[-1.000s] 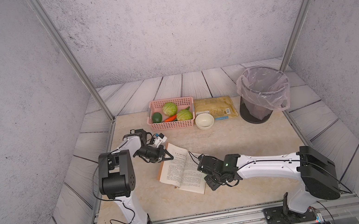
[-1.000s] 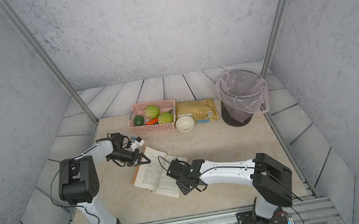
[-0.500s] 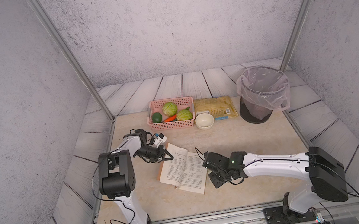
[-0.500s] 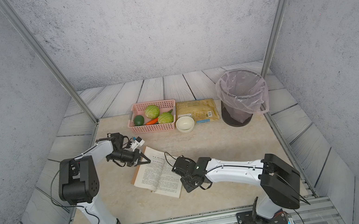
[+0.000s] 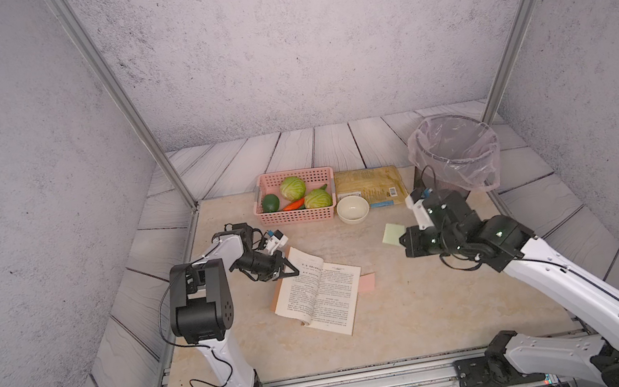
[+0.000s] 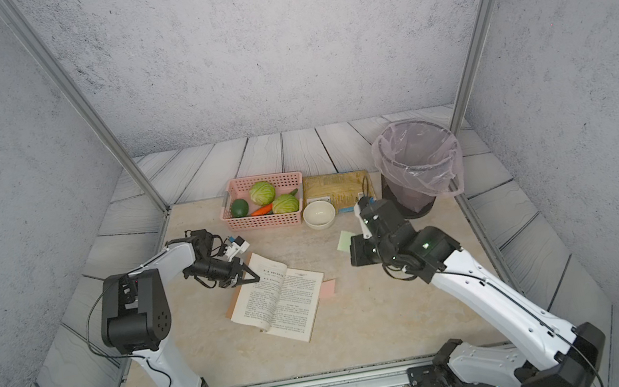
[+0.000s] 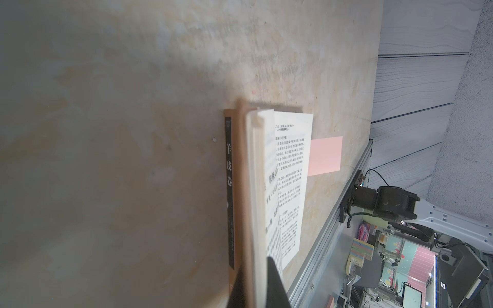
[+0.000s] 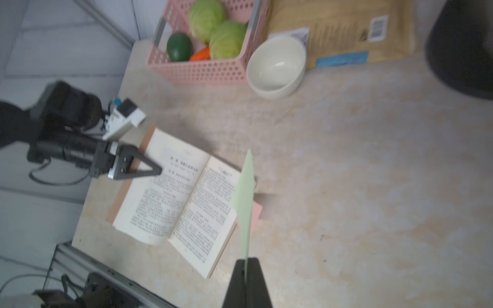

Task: Peel off the used sticky note
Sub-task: Tear off the note from the book, then place the note in the trash bin.

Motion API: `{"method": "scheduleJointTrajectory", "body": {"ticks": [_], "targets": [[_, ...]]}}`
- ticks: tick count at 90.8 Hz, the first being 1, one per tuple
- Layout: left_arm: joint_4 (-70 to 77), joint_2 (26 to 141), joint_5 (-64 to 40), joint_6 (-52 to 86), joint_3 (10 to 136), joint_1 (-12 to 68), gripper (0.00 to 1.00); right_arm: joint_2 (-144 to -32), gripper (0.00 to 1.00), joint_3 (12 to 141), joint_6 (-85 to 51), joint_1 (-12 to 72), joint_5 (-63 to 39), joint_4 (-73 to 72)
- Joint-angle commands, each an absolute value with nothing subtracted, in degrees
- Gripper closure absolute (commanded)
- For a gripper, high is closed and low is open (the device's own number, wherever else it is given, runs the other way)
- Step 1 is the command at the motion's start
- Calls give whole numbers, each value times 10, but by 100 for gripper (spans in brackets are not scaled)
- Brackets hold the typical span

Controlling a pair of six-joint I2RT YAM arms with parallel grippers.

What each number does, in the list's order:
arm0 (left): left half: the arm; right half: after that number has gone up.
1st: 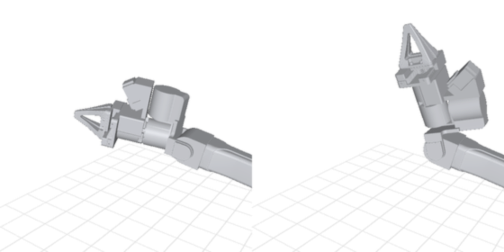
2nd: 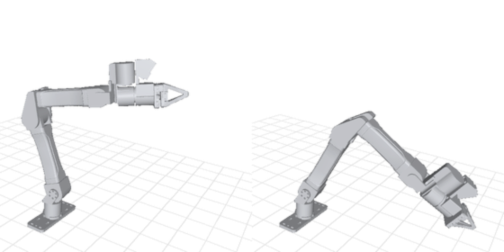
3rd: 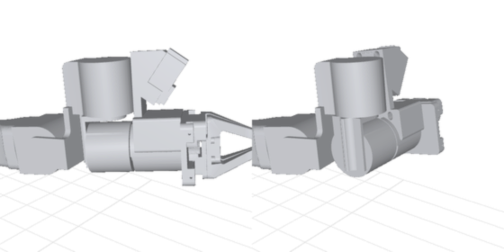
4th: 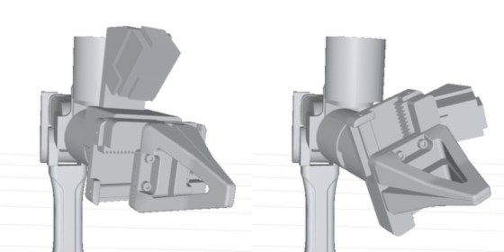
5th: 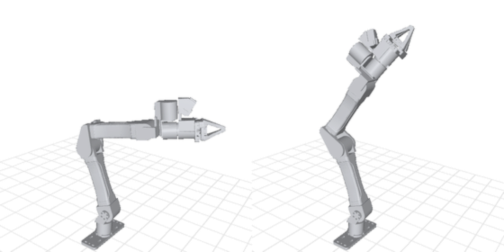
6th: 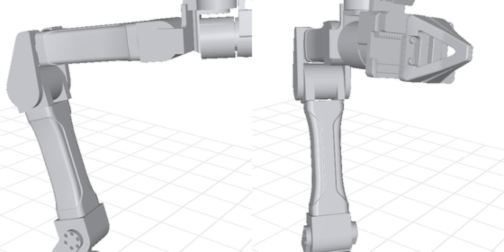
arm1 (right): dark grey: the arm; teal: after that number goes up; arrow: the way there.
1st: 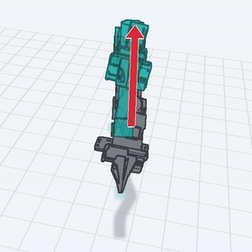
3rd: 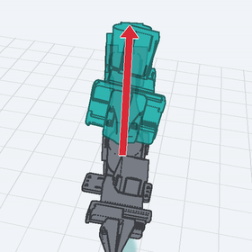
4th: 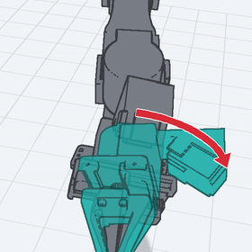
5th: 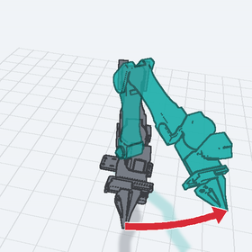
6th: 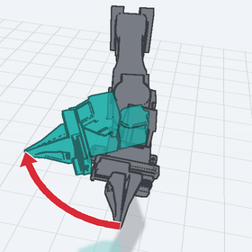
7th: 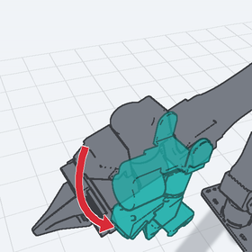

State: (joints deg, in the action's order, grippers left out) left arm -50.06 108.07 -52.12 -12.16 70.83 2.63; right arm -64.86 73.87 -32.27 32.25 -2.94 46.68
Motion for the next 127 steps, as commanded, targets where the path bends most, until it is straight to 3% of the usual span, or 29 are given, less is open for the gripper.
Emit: {"method": "scheduleJointTrajectory", "body": {"ticks": [1, 23, 34, 43, 74, 86, 95, 112, 127], "targets": [[-500, 1098, -509, -127, 705, 20, 100, -678, 100, 851, -254, 256, -58, 557], [-500, 1098, -510, -126, 706, 20, 100, -799, 100, 1034, -247, 43, -113, 568], [-501, 1102, -512, -126, 707, 20, 100, -874, 100, 1094, -273, -21, -132, 540], [-506, 1100, -513, -127, 708, 20, 100, -924, 100, 1122, -292, -46, -135, 499], [-506, 1102, -519, -129, 708, 20, 100, -1146, 100, 1362, -256, -60, -51, 565], [-506, 1102, -521, -128, 709, 19, 100, -1185, 100, 1384, -257, -63, -52, 566], [-506, 1101, -521, -129, 709, 19, 100, -1193, 85, 1385, -254, -63, -54, 562], [-507, 1101, -523, -129, 709, 18, 100, -1185, 47, 1391, -252, -63, -51, 562], [-507, 1099, -522, -129, 708, 18, 100, -1157, 34, 1398, -251, -64, -57, 567]]}}
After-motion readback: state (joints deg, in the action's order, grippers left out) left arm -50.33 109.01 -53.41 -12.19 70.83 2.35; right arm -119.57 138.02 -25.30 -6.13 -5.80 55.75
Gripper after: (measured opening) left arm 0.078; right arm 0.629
